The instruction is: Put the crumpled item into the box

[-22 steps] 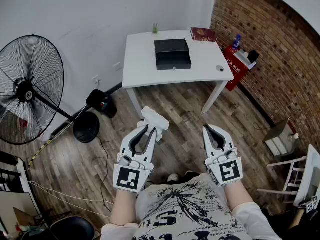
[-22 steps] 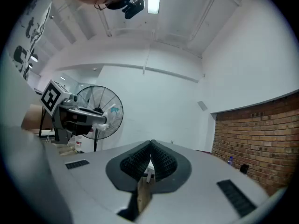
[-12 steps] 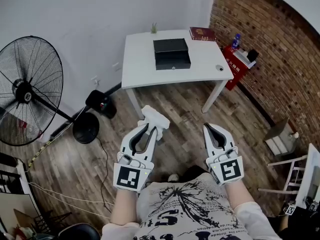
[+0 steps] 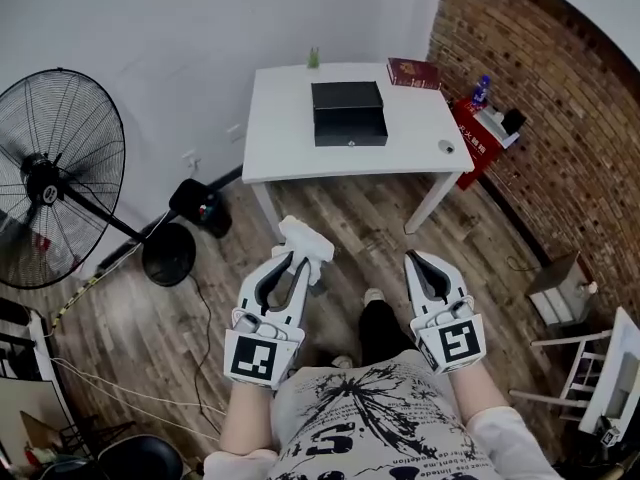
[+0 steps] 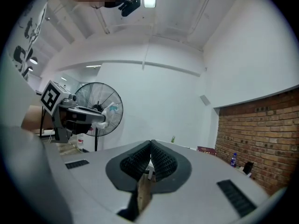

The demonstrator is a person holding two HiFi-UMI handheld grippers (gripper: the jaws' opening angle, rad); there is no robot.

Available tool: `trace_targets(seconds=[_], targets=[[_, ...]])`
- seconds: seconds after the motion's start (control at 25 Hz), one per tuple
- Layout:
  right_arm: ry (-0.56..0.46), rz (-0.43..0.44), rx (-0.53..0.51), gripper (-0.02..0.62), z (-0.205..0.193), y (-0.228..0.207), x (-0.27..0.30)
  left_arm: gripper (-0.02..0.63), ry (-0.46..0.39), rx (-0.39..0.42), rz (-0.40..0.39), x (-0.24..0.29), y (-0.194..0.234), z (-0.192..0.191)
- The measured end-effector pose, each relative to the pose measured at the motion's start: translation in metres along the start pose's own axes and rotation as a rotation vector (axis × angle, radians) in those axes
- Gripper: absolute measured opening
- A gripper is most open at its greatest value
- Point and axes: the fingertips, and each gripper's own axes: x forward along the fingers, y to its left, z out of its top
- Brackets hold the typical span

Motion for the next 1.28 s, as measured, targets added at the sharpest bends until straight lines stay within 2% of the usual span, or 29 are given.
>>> trace_targets(seconds=[0.16, 0.36, 0.52, 0.68, 0.88, 1.08, 1.28], targets=[[0.003, 0.033, -0.036, 0.014, -0.004, -0.036, 0.04, 0.078, 0.03, 0.014, 0.037, 0.045, 0.018, -0.005], [-0.044, 0.073, -0.016, 0.014, -0.003, -0.099, 0.097, 0.078, 0.034, 0.039, 0.056, 0.125, 0.027, -0.006], [-0.014, 0.13, -0.009, 0.014, -0.012, -0.157, 0.146, 0.078, 0.033, 0.054, 0.086, 0.197, 0.034, -0.001], [-0.014, 0.178, -0.021, 0.014, -0.009, -0.217, 0.202, 0.078, 0.043, 0.032, 0.138, 0.272, 0.054, 0.002], [-0.016, 0.198, -0.022, 0.014, -0.011, -0.285, 0.26, 0.078, 0.053, 0.044, 0.176, 0.352, 0.076, -0.002], [0.007, 0.192, 0.001, 0.014, -0.022, -0.327, 0.304, 0.078, 0.079, 0.041, 0.173, 0.408, 0.095, -0.013], [0.046, 0.177, 0.038, 0.014, -0.033, -0.337, 0.35, 0.078, 0.118, 0.045, 0.131, 0.448, 0.13, -0.03]])
